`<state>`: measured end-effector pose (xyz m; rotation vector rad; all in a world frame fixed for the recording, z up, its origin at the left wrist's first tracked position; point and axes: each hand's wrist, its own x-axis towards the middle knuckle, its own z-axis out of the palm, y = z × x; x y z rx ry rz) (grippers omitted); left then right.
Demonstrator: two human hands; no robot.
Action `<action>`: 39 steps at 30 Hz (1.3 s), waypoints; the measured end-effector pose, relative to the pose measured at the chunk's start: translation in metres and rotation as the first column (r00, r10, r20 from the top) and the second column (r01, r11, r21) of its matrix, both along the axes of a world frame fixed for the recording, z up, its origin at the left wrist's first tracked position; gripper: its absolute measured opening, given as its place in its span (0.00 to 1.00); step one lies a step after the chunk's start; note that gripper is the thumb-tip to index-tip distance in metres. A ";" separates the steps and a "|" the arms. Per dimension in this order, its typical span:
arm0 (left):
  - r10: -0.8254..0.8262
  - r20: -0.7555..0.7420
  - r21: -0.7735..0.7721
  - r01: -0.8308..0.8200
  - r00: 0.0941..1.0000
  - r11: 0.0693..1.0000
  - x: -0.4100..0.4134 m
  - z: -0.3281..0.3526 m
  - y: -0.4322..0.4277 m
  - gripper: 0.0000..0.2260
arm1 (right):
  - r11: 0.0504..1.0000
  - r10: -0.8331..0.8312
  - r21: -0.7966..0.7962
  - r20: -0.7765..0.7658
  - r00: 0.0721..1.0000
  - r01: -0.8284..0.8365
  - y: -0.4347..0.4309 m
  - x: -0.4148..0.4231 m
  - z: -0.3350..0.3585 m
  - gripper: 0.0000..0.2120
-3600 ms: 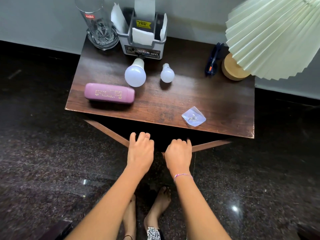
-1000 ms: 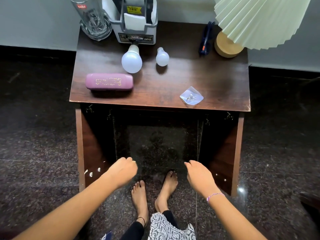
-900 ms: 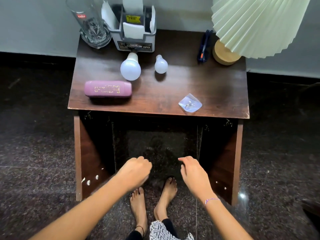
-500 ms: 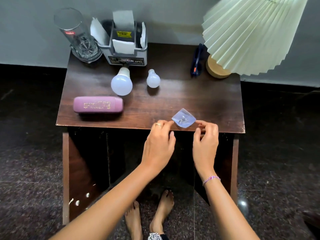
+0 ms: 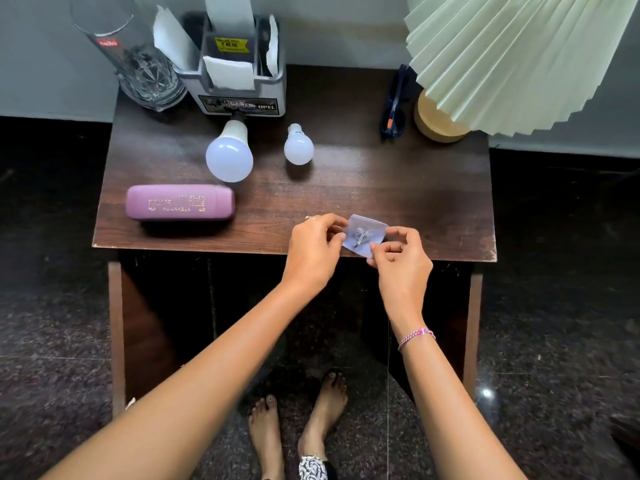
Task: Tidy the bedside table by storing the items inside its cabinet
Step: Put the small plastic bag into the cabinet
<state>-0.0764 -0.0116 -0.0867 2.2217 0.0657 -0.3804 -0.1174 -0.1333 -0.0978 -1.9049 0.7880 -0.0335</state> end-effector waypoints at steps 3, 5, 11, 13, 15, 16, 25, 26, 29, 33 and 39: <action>0.079 -0.031 -0.053 -0.080 0.996 0.995 -0.011 0.001 0.005 0.07 | 0.999 0.013 0.045 0.005 1.000 -0.013 -0.002 -0.005 0.000 0.10; 0.104 -0.047 -0.077 -0.107 0.993 0.991 -0.019 0.002 0.008 0.06 | 0.996 0.054 0.075 0.001 0.999 -0.054 -0.003 -0.010 -0.001 0.12; 0.150 -0.053 -0.151 -0.156 0.987 0.976 -0.041 0.004 0.021 0.08 | 0.956 0.131 0.261 0.016 0.991 -0.131 0.004 -0.040 0.003 0.18; 0.117 -0.038 -0.143 -0.121 0.992 0.982 -0.046 0.007 0.028 0.09 | 0.945 0.200 0.270 -0.031 0.979 -0.185 0.015 -0.053 0.005 0.18; 0.032 -0.027 -0.133 -0.035 0.999 0.990 -0.049 0.010 0.036 0.09 | 0.960 0.241 0.163 -0.078 0.968 -0.226 0.026 -0.066 0.008 0.19; -0.025 -0.028 -0.129 0.021 0.999 0.991 -0.051 0.013 0.041 0.09 | 0.965 0.260 0.061 -0.082 0.962 -0.255 0.030 -0.072 0.010 0.21; -0.210 -0.048 -0.100 0.205 0.976 0.974 -0.056 0.025 0.081 0.09 | 0.881 0.443 -0.175 -0.024 0.896 -0.440 0.070 -0.091 0.038 0.21; -0.208 -0.049 -0.103 0.202 0.977 0.974 -0.057 0.025 0.084 0.08 | 0.885 0.432 -0.185 -0.018 0.902 -0.428 0.073 -0.091 0.039 0.19; -0.193 -0.047 -0.112 0.187 0.980 0.976 -0.060 0.024 0.091 0.08 | 0.886 0.434 -0.177 -0.012 0.901 -0.429 0.078 -0.092 0.042 0.16; -0.128 -0.083 -0.150 0.115 0.988 0.982 -0.062 0.020 0.098 0.08 | 0.920 0.388 -0.062 0.018 0.922 -0.386 0.079 -0.092 0.039 0.09; -0.067 -0.155 -0.246 0.027 0.986 0.969 -0.067 0.017 0.106 0.09 | 0.970 0.240 0.035 0.013 0.971 -0.240 0.073 -0.091 0.032 0.08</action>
